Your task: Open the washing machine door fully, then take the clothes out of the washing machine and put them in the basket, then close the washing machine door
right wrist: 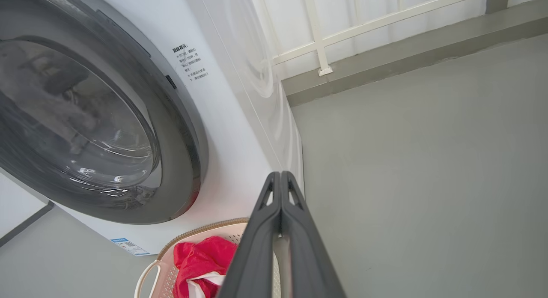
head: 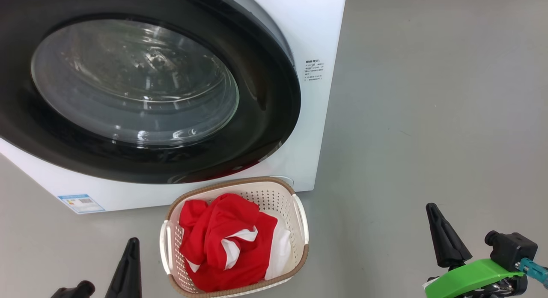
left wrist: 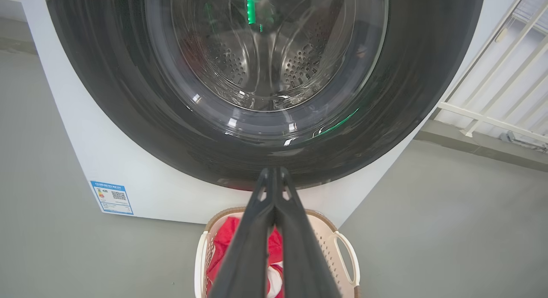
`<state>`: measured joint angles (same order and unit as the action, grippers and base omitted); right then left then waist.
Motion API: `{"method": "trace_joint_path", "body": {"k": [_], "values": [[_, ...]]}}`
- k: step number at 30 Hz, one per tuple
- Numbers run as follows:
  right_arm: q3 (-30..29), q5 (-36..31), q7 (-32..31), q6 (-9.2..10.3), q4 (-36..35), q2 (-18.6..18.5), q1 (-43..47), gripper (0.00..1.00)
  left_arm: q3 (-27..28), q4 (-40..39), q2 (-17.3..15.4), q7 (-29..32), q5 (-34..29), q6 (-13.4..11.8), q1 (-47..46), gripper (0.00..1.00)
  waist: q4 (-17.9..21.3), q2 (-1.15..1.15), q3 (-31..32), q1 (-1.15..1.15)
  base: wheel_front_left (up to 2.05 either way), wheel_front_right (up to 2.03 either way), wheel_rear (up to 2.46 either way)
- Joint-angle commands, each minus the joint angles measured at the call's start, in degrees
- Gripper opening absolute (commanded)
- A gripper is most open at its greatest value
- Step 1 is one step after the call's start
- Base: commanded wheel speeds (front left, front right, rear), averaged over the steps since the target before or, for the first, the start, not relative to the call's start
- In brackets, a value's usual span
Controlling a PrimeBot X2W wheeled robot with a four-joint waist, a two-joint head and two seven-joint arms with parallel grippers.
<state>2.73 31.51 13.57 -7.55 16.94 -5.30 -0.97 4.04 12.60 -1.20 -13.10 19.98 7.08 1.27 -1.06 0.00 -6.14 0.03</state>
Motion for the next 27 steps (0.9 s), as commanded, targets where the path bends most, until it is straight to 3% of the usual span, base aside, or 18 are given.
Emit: {"method": "trace_joint_path", "body": {"k": [1,5,27], "values": [[-0.25,1.07,-0.13,0.00,-1.38,-0.70,-0.18,0.00,0.26,-1.22,-0.77,0.27,1.31,0.02,-0.30,0.00,0.01,0.00,0.05,0.08,0.00,0.00,0.00],[-0.44,3.21,-0.72,0.01,-1.33,-0.68,-0.43,0.00,0.24,-1.01,-0.88,0.85,3.82,0.03,-0.62,0.00,0.05,0.00,0.14,-0.02,0.00,0.00,0.00],[-1.71,15.34,-4.24,0.02,-1.61,-0.43,-1.44,0.00,0.27,-0.40,-1.36,4.32,18.09,0.11,-2.08,0.00,0.25,0.00,1.32,-0.02,0.00,0.00,0.00]]}}
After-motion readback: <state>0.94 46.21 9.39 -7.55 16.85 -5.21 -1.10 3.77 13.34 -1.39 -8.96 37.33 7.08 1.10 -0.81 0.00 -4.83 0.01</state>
